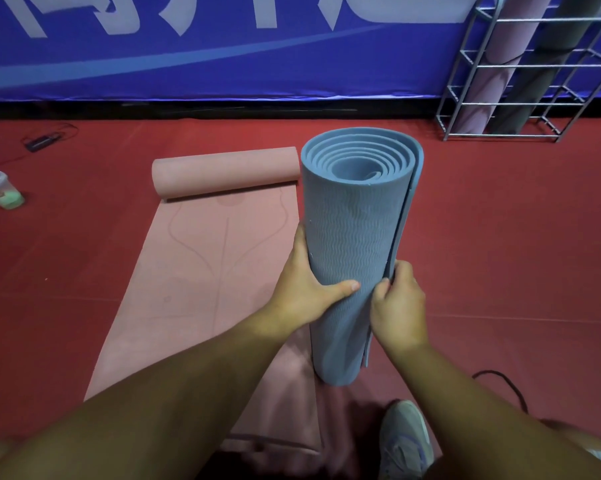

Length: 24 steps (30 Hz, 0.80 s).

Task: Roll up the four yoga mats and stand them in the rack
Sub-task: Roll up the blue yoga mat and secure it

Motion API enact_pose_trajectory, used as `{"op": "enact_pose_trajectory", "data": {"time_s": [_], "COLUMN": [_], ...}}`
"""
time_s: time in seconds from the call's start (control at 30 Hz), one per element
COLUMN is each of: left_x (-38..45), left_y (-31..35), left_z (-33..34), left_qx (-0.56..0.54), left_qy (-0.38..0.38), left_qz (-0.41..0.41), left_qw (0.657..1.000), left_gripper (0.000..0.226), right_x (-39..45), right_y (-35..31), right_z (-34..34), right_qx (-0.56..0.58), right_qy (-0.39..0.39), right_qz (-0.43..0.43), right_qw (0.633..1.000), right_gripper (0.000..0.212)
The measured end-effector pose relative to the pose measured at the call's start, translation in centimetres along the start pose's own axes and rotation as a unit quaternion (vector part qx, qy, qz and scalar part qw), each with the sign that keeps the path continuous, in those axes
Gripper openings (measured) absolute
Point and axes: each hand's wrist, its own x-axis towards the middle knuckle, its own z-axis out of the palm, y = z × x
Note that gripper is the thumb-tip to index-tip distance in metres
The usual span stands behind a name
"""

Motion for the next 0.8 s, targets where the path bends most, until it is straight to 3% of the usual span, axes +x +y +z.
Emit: {"op": "enact_pose_trajectory", "data": {"time_s": [0.1,0.23,0.33,0.47,0.53,0.63,0.8], "left_x": [0.2,0.9,1.3,1.2,1.5,2.2,2.8], "left_y": [0.3,1.5,2.1,4.0,5.4,6.6,6.2], "left_z": [-0.6,-1.6,-2.0,-2.9,-3.4,-3.6,-3.0], "left_qx": [0.021,0.092,0.074,0.034,0.055,0.086,0.071], "left_qy": [-0.012,0.012,0.007,0.063,0.103,0.127,0.148], "left_qz": [0.001,0.025,0.041,0.088,0.126,0.168,0.17], "left_qw": [1.0,0.995,0.996,0.993,0.985,0.974,0.972], "left_gripper": [0.114,0.112,0.107,0.13,0.132,0.119,0.097], "right_x": [-0.3,-1.1,-0.7,-0.4,-0.4,-0.3,-0.2], "right_y": [-0.3,-0.4,-0.7,-1.0,-1.0,-1.0,-0.9], "right_z": [-0.2,0.2,0.5,0.9,1.2,1.4,1.7], "right_qx": [-0.006,-0.031,0.007,0.025,0.027,0.043,0.039], "right_qy": [-0.034,-0.097,-0.089,-0.068,-0.066,-0.066,-0.072], "right_qz": [0.004,-0.047,-0.021,-0.028,-0.035,-0.034,-0.036], "right_qw": [0.999,0.994,0.996,0.997,0.997,0.996,0.996], "right_gripper": [0.044,0.101,0.124,0.126,0.123,0.121,0.122]}}
